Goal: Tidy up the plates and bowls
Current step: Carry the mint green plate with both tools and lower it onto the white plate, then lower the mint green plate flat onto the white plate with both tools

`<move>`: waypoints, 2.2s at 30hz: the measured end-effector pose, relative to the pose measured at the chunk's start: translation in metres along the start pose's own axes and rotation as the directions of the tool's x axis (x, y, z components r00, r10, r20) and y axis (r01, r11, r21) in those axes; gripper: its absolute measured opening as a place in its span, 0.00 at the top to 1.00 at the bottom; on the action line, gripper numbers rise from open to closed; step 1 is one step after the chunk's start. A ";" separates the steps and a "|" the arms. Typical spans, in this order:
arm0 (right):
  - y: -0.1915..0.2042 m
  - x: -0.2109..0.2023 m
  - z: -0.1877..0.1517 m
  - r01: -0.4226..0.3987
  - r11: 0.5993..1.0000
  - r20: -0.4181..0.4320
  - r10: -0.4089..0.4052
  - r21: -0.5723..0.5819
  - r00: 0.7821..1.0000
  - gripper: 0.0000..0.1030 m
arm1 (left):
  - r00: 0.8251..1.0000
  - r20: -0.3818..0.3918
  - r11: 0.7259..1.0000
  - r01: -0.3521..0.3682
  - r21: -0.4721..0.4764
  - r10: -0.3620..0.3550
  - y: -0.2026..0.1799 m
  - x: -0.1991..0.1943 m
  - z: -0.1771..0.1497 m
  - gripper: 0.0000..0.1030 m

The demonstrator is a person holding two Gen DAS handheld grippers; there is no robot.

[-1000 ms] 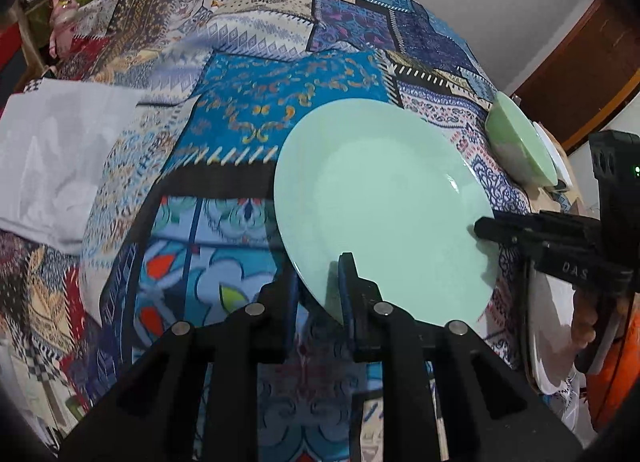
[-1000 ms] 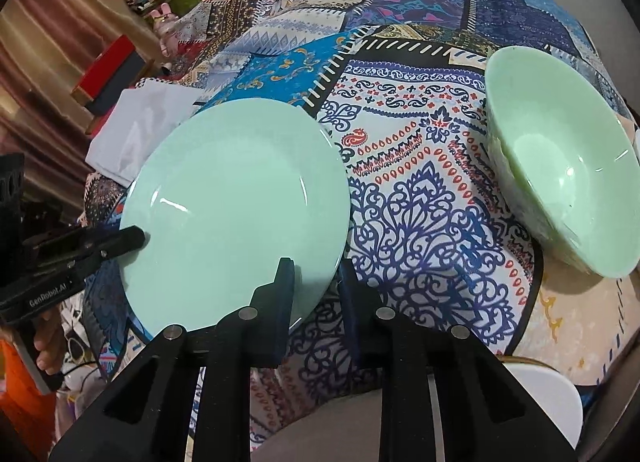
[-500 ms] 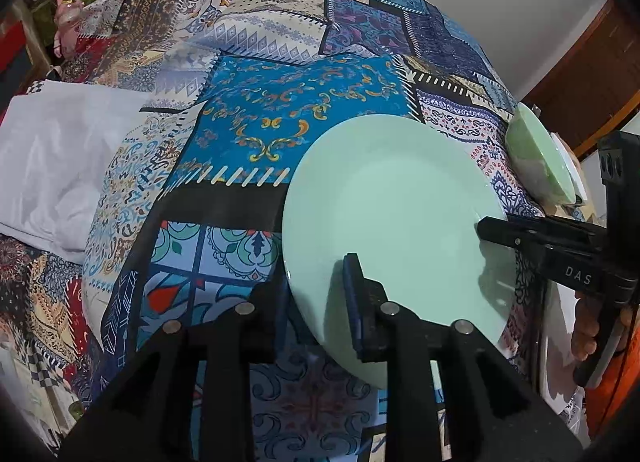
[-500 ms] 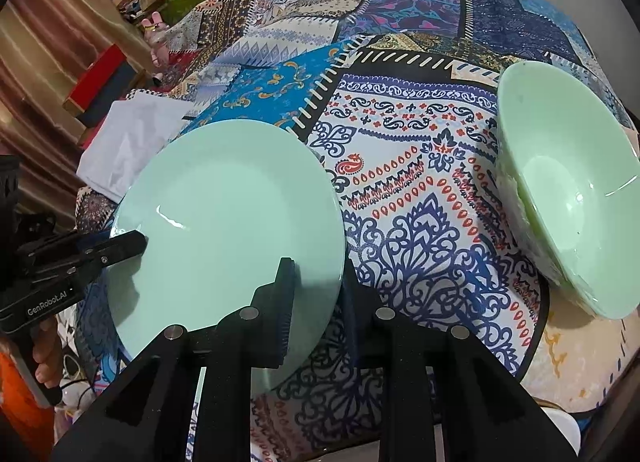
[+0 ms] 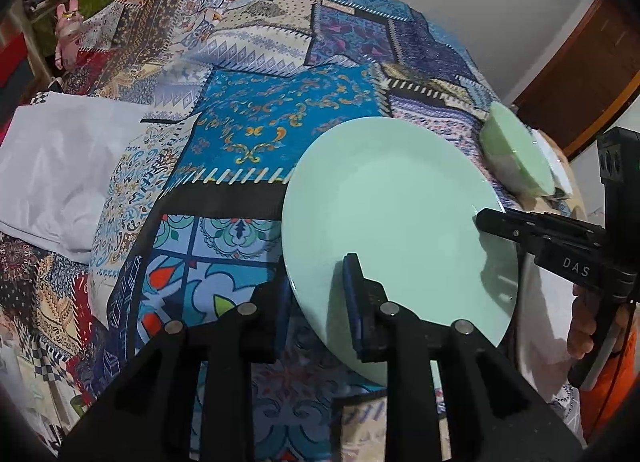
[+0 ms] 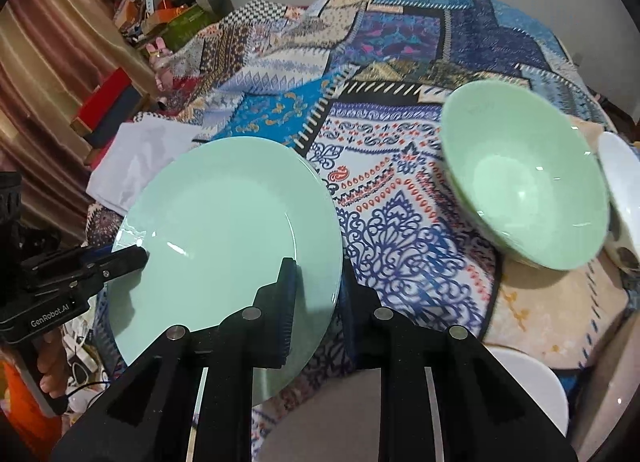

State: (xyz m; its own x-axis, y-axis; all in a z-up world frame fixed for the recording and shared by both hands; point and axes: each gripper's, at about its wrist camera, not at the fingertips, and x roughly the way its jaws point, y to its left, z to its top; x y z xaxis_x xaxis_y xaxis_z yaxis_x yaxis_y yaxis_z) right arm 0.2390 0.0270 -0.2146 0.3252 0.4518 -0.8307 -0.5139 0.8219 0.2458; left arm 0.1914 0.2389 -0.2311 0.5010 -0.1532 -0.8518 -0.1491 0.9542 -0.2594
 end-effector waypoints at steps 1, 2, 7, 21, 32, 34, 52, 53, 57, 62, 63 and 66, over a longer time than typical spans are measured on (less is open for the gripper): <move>0.000 -0.007 -0.001 0.002 1.000 0.012 -0.002 0.003 1.000 0.82 | 1.000 0.007 1.000 0.003 0.003 -0.003 -0.003 -0.004 -0.001 0.77; -0.001 -0.010 -0.002 0.003 1.000 0.019 -0.003 0.004 1.000 0.82 | 1.000 0.012 1.000 0.006 0.004 -0.006 -0.006 -0.007 -0.001 0.77; -0.003 -0.037 -0.007 0.004 1.000 0.062 -0.005 0.011 0.998 0.83 | 0.999 0.044 1.000 0.011 0.028 -0.013 -0.023 -0.028 -0.004 0.77; -0.022 -0.095 -0.041 0.018 0.998 0.136 -0.025 0.053 0.990 0.83 | 0.995 0.085 0.996 0.038 0.083 -0.045 -0.079 -0.072 -0.022 0.77; -0.054 -0.123 -0.069 0.021 0.995 0.157 -0.036 0.096 0.987 0.83 | 0.994 0.078 0.990 0.063 0.123 -0.073 -0.125 -0.076 -0.041 0.77; -0.059 -0.124 -0.075 0.024 0.994 0.156 -0.041 0.105 0.987 0.83 | 0.995 0.071 0.989 0.067 0.129 -0.077 -0.133 -0.074 -0.044 0.77; -0.100 -0.120 -0.120 0.033 0.981 0.099 -0.053 0.193 0.994 0.83 | 0.996 -0.029 0.982 0.085 0.169 -0.081 -0.178 -0.036 -0.068 0.77; -0.101 -0.119 -0.122 0.033 0.980 0.095 -0.052 0.196 0.994 0.83 | 0.996 -0.037 0.982 0.086 0.169 -0.081 -0.180 -0.033 -0.069 0.77; -0.107 -0.112 -0.127 0.030 0.977 0.073 -0.047 0.212 0.996 0.83 | 0.995 -0.065 0.982 0.086 0.168 -0.076 -0.183 -0.020 -0.071 0.77; -0.114 -0.106 -0.130 0.026 0.973 0.058 -0.040 0.230 0.998 0.83 | 0.993 -0.097 0.983 0.085 0.162 -0.070 -0.184 -0.004 -0.072 0.77; -0.115 -0.105 -0.131 0.025 0.972 0.055 -0.039 0.235 0.998 0.83 | 0.992 -0.103 0.983 0.086 0.162 -0.069 -0.184 -0.001 -0.072 0.77; -0.117 -0.103 -0.131 0.025 0.970 0.048 -0.038 0.242 0.998 0.83 | 0.992 -0.110 0.983 0.087 0.163 -0.069 -0.185 0.004 -0.072 0.77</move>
State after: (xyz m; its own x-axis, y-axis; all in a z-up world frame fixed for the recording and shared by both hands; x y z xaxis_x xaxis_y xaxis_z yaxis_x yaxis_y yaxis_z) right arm 0.1613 -0.1612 -0.2231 0.3824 0.4369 -0.8142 -0.2981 0.8924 0.3388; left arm 0.1599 0.0433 -0.2190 0.4135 -0.2463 -0.8765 0.0362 0.9664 -0.2545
